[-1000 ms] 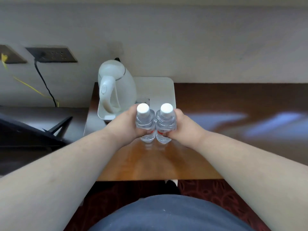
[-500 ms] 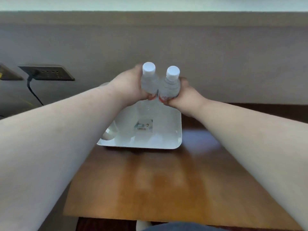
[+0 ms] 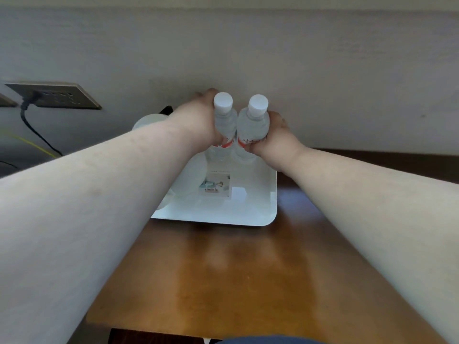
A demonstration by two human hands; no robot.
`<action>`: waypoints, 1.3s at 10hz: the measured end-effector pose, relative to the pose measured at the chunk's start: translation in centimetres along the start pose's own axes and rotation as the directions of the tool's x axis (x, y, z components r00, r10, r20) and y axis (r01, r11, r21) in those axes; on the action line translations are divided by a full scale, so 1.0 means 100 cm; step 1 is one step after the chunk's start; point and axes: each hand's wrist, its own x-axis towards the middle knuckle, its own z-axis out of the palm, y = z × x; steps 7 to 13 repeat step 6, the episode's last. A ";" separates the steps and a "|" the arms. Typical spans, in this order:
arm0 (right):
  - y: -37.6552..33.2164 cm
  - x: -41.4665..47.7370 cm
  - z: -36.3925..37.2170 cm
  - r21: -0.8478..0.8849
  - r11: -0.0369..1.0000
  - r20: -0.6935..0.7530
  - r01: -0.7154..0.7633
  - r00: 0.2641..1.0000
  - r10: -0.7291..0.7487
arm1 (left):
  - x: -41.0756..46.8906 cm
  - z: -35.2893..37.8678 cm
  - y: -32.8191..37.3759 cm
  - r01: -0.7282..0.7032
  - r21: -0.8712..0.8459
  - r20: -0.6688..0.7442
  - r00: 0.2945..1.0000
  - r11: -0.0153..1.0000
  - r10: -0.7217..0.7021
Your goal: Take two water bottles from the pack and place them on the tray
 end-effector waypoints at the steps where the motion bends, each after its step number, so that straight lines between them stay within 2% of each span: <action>1: -0.002 0.000 0.003 -0.031 1.000 -0.016 0.004 1.000 -0.004 | -0.003 -0.001 -0.001 0.034 -0.003 -0.045 0.998 0.999 -0.034; 2: -0.006 -0.005 0.010 0.089 0.996 -0.069 -0.028 0.997 0.035 | -0.007 -0.001 -0.004 0.071 0.024 -0.141 0.988 0.997 -0.067; 3: -0.008 -0.001 0.018 0.074 0.996 -0.090 -0.057 0.994 0.064 | -0.011 0.004 -0.008 0.109 0.077 -0.219 0.972 0.991 -0.089; 4: -0.013 -0.002 0.019 0.036 0.995 -0.076 -0.092 0.993 0.095 | -0.012 0.006 -0.006 0.119 0.090 -0.219 0.971 0.989 -0.097; 5: -0.021 -0.014 0.014 0.004 0.999 -0.077 -0.054 0.996 0.054 | -0.017 0.002 -0.005 0.098 0.065 -0.199 0.976 0.993 -0.083; 6: -0.030 -0.032 0.011 0.049 0.999 -0.105 -0.010 0.994 0.015 | -0.036 -0.012 -0.009 0.120 -0.076 -0.124 0.984 0.990 -0.129; 13: -0.030 -0.032 0.011 0.049 0.999 -0.105 -0.010 0.994 0.015 | -0.036 -0.012 -0.009 0.120 -0.076 -0.124 0.984 0.990 -0.129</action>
